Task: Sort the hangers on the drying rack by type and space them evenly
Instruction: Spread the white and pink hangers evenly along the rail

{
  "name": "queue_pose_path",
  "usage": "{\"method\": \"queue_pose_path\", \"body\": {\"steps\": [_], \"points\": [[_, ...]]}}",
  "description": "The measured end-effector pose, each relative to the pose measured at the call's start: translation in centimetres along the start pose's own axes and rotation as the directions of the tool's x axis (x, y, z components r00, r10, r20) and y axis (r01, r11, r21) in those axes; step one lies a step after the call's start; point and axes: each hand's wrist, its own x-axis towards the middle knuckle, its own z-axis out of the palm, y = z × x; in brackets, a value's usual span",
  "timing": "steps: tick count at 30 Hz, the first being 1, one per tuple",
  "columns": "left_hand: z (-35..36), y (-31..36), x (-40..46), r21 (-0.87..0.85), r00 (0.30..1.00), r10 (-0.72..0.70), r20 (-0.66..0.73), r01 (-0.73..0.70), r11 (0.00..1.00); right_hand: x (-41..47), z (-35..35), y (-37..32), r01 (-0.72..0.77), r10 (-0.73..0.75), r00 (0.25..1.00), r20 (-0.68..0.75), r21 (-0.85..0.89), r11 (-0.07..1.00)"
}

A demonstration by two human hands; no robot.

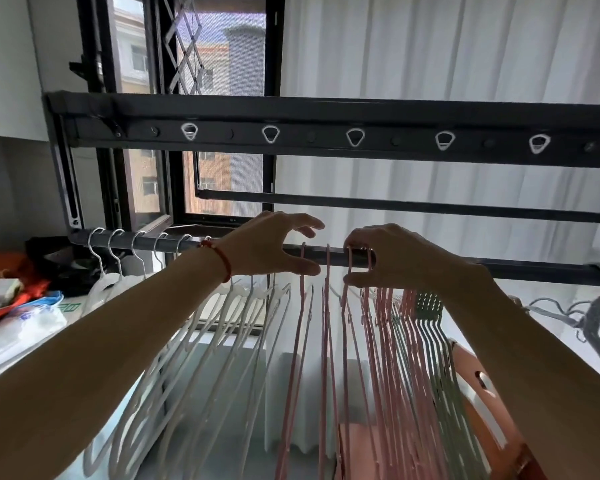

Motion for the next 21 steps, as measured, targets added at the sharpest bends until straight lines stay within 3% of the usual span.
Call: {"method": "queue_pose_path", "body": {"steps": [21], "points": [[0.1,0.4,-0.2,-0.007,1.000,0.005,-0.017,-0.005,1.000,-0.6,0.4,1.3,-0.051,0.050,0.999,0.015,0.057,0.997]]}}
